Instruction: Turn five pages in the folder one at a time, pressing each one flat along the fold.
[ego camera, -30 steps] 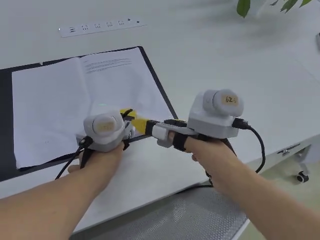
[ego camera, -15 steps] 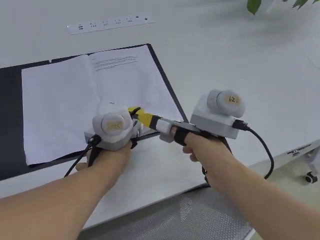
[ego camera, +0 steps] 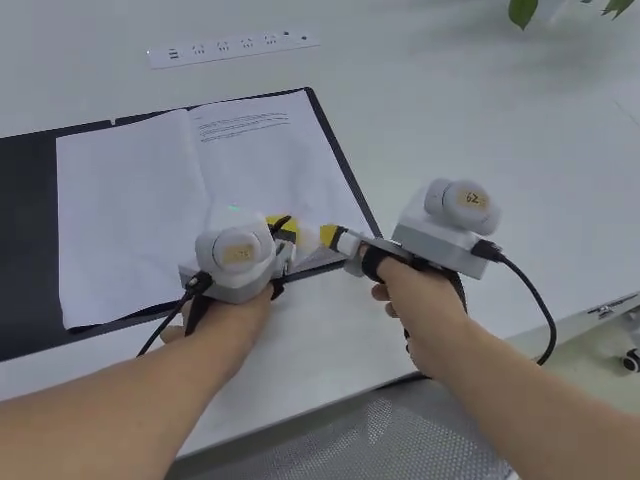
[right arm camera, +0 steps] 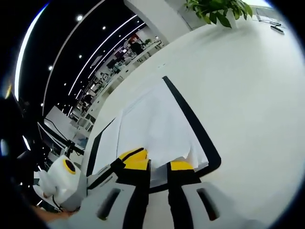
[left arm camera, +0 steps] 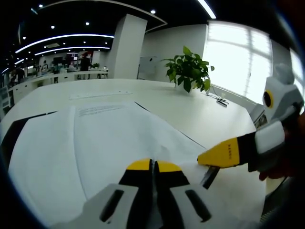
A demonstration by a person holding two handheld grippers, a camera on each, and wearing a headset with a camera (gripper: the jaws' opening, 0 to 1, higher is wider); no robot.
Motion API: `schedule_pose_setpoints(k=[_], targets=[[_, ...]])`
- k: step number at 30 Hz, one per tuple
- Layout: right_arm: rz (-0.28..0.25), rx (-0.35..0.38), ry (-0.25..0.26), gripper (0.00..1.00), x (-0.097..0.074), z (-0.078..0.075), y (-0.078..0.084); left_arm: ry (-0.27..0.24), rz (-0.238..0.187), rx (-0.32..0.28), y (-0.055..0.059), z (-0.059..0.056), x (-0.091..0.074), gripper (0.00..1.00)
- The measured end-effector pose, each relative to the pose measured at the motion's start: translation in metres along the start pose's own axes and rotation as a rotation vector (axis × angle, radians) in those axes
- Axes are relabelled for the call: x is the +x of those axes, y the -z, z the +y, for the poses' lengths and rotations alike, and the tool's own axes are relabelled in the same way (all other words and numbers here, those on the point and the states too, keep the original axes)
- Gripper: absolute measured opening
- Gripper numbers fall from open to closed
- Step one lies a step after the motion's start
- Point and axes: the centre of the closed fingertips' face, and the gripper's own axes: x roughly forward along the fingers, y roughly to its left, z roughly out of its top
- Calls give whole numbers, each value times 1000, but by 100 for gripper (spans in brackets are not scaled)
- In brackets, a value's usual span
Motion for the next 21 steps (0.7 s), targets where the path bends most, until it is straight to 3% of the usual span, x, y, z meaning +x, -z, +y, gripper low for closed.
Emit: schedule_pose_setpoints(k=[5,17,21], targets=[[11,-9,15,0,0,-5,3,-1,2,-2,0,0,0,1],[-17,-15,3,0,-7,-1,-3,13,8,-22,-1,-3,-1,5],[-39,-25,-21,0,-11,7,-9,26,25,-77,-2,-2,-5,9]])
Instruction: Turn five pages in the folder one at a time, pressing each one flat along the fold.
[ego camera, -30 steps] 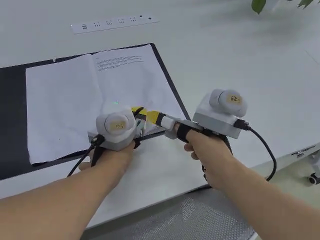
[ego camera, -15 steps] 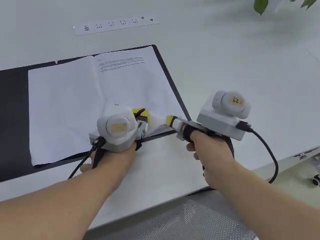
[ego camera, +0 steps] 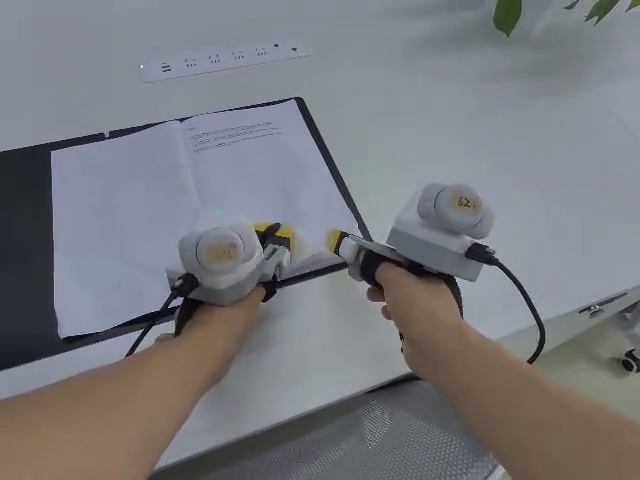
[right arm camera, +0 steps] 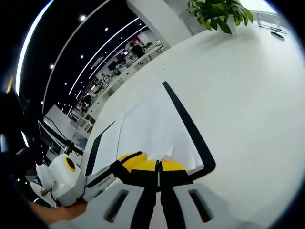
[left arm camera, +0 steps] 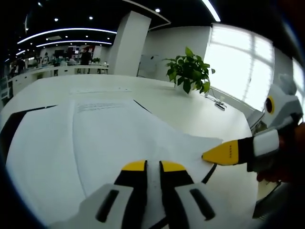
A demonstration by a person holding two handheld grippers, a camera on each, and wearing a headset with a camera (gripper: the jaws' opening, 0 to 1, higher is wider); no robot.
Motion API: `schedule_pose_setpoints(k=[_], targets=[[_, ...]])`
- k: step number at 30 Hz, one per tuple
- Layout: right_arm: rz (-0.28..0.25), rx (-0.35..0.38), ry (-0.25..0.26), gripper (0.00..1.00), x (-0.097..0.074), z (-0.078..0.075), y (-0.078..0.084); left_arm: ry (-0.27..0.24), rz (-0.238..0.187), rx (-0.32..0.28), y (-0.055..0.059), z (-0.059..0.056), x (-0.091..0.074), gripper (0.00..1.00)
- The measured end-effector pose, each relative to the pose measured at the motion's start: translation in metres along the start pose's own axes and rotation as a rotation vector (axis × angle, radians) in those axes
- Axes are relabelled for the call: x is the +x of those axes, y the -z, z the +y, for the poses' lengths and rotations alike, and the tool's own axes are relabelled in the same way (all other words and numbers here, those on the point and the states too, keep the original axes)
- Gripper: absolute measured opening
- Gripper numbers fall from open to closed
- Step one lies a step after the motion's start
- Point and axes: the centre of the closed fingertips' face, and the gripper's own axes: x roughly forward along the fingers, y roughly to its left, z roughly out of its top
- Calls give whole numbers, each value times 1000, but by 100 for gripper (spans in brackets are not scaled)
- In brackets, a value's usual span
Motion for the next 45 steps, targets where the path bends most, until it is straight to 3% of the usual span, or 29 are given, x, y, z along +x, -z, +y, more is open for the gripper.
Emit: schedule_pose_setpoints(k=[4,6,14,24,35,45], targets=[[-18,-20,-23,0,-2,11,-5,6,22,-7,-5,0,-14,18],[-25,-28,-28,0,-4,15,-8,8,11,-1,-9,1,-24,24],[-63,-63,-106,0,-15,52,-19,-39,-18,35,-20,28,-60,24],[-86,-109,-191,0,-25,97,-18,-63,-88,89,-46,43,-107,23],[-57,-197,-267,0,-25,142,3,-120,-149,101,-59,65,-161,22],[11,-319,-330,0,-8,189,36,-218,-181,100,-64,111,-214,22]])
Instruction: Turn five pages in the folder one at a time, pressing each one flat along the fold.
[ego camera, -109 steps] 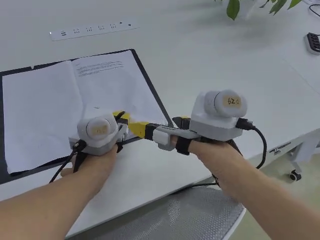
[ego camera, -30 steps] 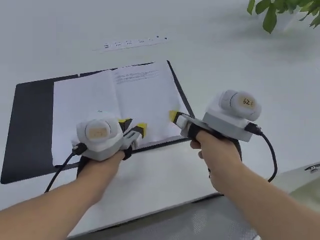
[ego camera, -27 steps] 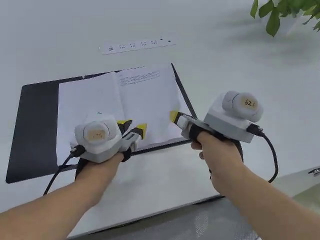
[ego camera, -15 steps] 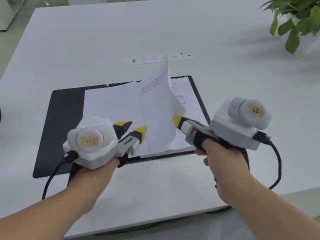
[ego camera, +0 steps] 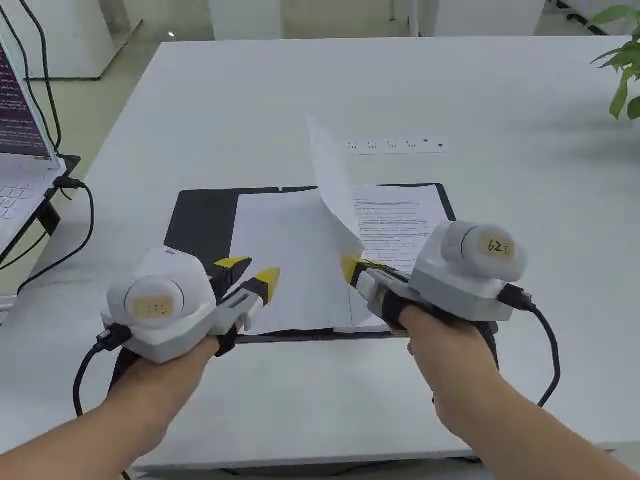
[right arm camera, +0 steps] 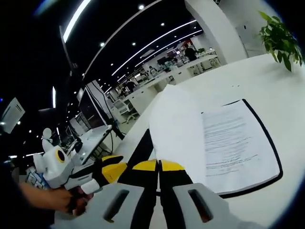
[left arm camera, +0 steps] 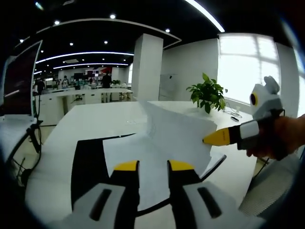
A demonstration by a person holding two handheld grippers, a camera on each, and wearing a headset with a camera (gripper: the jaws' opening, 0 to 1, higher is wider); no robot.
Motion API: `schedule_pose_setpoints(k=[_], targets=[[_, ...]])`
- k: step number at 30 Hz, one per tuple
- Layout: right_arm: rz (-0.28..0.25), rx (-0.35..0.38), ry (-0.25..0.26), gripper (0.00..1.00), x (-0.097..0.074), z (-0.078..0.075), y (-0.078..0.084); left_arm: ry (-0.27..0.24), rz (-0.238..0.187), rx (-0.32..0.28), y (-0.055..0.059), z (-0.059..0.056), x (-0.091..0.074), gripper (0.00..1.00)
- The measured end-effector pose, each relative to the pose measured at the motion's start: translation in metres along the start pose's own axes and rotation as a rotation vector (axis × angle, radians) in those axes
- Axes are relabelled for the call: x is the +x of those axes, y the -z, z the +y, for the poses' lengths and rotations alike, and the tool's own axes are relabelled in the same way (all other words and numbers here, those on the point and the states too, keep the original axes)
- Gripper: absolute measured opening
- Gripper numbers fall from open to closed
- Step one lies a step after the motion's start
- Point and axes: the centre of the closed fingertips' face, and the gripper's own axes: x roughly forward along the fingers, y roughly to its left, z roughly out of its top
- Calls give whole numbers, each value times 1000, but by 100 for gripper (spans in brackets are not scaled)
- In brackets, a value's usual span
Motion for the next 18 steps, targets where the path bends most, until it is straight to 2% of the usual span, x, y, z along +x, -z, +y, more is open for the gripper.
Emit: schedule_pose_setpoints(k=[4,12,18], targets=[[37,-34,-10,0,14,11,9,-39,4,1,2,24,-12,22],[107,-102,-12,0,38,29,28,-81,2,-7,2,51,-30,21],[165,-169,-21,0,58,43,44,-108,4,-15,6,65,-39,21]])
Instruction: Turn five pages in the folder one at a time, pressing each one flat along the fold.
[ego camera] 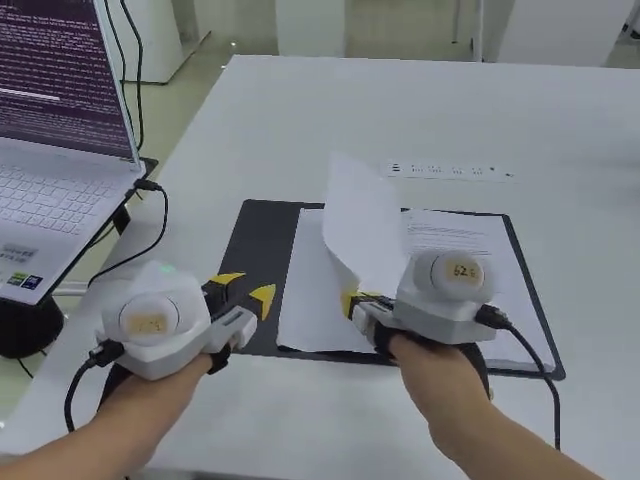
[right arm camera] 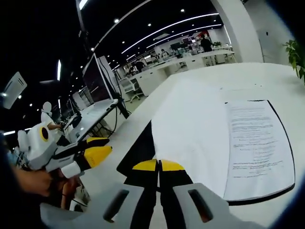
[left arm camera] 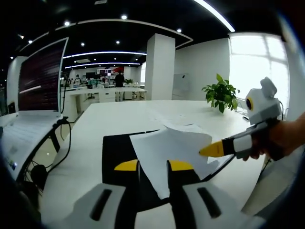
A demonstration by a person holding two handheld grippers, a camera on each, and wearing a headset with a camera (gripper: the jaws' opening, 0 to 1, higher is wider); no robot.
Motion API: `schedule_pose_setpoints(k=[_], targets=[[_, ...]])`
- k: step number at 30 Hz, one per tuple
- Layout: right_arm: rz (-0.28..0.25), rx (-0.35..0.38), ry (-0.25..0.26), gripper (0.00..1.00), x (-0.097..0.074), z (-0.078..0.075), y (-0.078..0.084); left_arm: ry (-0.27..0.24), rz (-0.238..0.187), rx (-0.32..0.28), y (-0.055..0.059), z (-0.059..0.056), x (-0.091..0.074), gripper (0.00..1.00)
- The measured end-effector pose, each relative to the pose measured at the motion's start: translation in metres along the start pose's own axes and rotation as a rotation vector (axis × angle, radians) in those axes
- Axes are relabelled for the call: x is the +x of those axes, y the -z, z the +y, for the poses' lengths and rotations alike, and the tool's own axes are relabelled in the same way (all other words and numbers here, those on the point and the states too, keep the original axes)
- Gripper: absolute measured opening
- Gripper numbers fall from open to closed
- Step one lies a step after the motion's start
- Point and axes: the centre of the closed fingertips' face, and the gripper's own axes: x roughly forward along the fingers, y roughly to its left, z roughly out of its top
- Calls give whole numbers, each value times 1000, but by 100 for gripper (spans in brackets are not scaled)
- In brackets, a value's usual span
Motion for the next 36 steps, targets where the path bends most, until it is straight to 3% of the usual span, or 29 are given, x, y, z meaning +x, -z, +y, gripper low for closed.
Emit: schedule_pose_setpoints(k=[9,20,22,32,36], targets=[[98,-101,14,0,32,13,26,-21,15,-21,10,13,-6,21],[164,-164,36,0,48,6,52,-22,33,-36,19,13,-6,20],[182,-217,46,0,50,4,57,-24,38,-36,23,13,-4,19],[206,-238,52,0,58,1,68,-19,57,-43,31,9,2,18],[210,-210,30,2,60,5,71,-15,62,-43,33,6,6,18]])
